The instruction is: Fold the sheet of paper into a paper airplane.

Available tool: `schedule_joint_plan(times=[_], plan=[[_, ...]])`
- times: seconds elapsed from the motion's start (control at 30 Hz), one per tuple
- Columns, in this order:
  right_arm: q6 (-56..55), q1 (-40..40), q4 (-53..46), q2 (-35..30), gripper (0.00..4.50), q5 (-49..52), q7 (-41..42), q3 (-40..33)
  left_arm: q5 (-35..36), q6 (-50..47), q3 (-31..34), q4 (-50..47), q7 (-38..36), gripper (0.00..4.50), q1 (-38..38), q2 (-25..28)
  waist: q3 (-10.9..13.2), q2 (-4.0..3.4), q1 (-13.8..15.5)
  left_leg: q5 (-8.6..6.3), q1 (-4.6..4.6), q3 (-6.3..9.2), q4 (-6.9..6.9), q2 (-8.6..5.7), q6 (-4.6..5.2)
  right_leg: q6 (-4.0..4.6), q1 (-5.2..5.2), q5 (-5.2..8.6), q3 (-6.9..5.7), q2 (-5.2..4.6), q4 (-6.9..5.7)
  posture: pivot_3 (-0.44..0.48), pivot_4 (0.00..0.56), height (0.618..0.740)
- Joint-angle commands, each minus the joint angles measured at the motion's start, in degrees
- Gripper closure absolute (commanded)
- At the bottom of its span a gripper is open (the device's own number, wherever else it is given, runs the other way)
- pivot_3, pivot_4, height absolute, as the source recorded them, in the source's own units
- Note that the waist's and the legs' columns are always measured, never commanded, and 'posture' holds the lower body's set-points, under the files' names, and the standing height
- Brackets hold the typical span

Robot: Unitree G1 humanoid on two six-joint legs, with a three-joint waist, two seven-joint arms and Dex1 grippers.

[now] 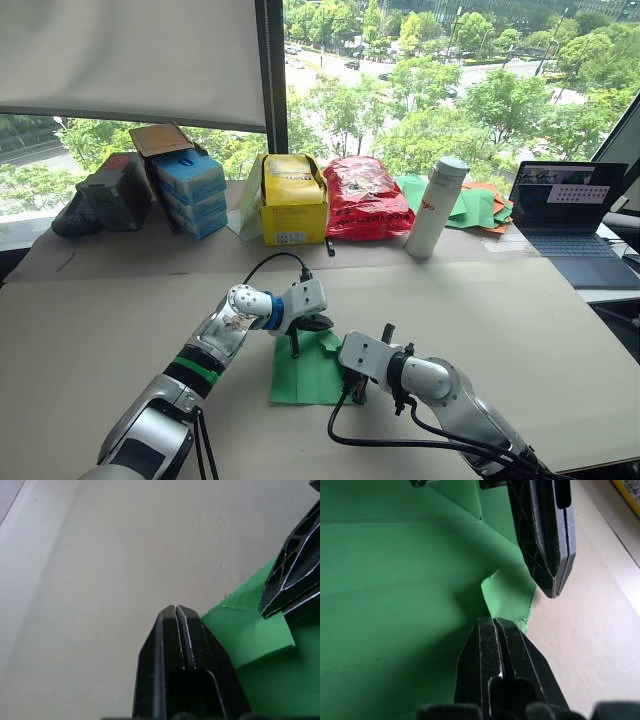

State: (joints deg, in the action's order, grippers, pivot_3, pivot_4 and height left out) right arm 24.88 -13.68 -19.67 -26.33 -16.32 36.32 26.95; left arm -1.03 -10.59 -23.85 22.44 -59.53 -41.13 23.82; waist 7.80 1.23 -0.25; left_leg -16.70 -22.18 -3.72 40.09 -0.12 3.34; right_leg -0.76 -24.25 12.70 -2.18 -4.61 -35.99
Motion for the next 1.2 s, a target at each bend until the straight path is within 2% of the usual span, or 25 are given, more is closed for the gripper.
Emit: schedule_joint_plan(times=[0.03,0.23,0.6,0.8,0.97,1.17,1.2], plan=[[0.36,0.43,0.05,-0.19,4.48,-0.55,0.76,0.61,-2.37,2.81,-0.2,0.58,-0.02,4.5,-0.41,0.75,0.0,0.01,0.03,0.0,0.01,0.01,0.0,0.01,0.0,0.0,0.01,0.0,0.0,0.0,0.0,0.0,0.15,0.74],[0.59,0.84,-0.27,-0.24,4.48,-0.68,1.04,0.4,-5.49,5.43,-0.72,3.52,0.96,4.5,0.04,1.09,-0.02,0.02,0.08,0.0,0.04,0.01,0.0,0.01,0.01,0.0,0.03,0.0,0.0,-0.01,-0.01,0.0,0.15,0.74],[0.5,0.43,0.44,0.17,4.48,-0.58,0.72,0.09,-5.74,7.0,0.11,5.12,0.91,4.5,1.92,1.5,-0.04,0.05,0.08,-0.01,0.08,0.01,0.0,0.02,0.02,0.0,0.07,0.0,0.0,-0.01,-0.02,0.0,0.15,0.74],[7.74,-0.85,-3.89,4.86,2.61,9.88,3.52,-7.19,-5.58,7.53,0.36,5.81,0.76,4.5,2.14,1.19,-0.05,0.07,-0.03,-0.01,0.1,0.02,0.0,0.04,0.01,0.01,0.08,0.0,0.0,0.01,-0.04,0.0,0.15,0.74],[16.68,-5.8,-3.08,8.84,2.61,18.28,3.44,-14.28,-5.67,7.8,0.76,6.09,0.82,4.5,1.84,1.19,-0.05,0.07,-0.23,-0.01,0.1,0.02,0.02,0.03,0.02,0.01,0.07,-0.01,0.01,-0.03,-0.09,0.0,0.15,0.74],[15.97,-7.77,3.05,7.17,4.48,16.04,0.85,-10.68,-5.6,7.83,0.99,5.47,0.98,4.5,1.99,1.12,-0.05,0.07,-0.38,-0.02,0.09,0.01,0.01,0.01,0.03,0.01,0.06,-0.01,0.0,-0.05,-0.09,0.0,0.15,0.74],[15.69,-8.02,3.99,7.47,4.48,16.11,0.52,-10.33,-5.62,7.81,1.02,5.31,1.02,4.5,2.1,1.11,-0.05,0.07,-0.38,-0.02,0.08,0.0,0.0,0.01,0.03,0.01,0.04,-0.01,0.01,-0.05,-0.1,0.0,0.15,0.74]])
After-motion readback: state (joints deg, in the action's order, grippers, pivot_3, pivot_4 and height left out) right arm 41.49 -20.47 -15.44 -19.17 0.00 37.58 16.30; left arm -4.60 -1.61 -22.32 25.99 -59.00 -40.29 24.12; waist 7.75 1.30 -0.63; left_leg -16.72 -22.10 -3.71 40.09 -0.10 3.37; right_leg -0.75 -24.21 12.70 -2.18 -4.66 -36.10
